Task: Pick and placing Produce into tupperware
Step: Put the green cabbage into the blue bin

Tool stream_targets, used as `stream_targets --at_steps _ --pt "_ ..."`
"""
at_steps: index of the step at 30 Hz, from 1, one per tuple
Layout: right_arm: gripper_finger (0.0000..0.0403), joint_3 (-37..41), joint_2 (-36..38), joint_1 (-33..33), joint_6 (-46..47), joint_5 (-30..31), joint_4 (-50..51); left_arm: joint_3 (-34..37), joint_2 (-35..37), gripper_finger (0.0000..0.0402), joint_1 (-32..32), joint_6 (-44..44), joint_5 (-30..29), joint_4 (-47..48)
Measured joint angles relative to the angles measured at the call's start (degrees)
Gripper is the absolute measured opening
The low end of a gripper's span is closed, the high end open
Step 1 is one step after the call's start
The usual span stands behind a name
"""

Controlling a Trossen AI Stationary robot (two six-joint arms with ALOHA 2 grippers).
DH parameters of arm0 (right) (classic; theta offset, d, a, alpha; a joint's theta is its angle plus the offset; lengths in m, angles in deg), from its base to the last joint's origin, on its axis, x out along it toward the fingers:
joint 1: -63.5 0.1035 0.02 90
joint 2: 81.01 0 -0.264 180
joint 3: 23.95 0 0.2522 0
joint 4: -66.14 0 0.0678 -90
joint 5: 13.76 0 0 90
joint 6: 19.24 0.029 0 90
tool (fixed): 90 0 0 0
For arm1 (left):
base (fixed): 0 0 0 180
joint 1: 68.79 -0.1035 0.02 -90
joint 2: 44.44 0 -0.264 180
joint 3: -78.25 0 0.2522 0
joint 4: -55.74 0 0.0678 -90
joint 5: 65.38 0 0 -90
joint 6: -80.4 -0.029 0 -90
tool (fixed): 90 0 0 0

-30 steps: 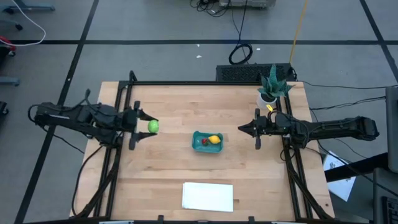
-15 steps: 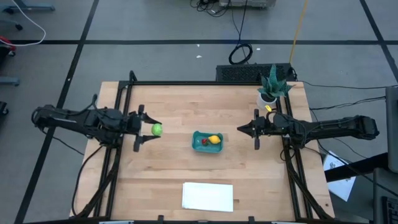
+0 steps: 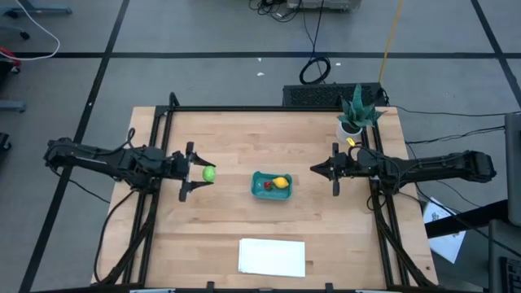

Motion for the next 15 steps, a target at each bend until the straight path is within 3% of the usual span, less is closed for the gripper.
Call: stream_targets --at_steps 15 --pt "0.0000 0.0 0.0 0.0 0.0 0.0 -0.2 0.0 -1.2 0.0257 0.0 1.6 -3.6 -7.4"
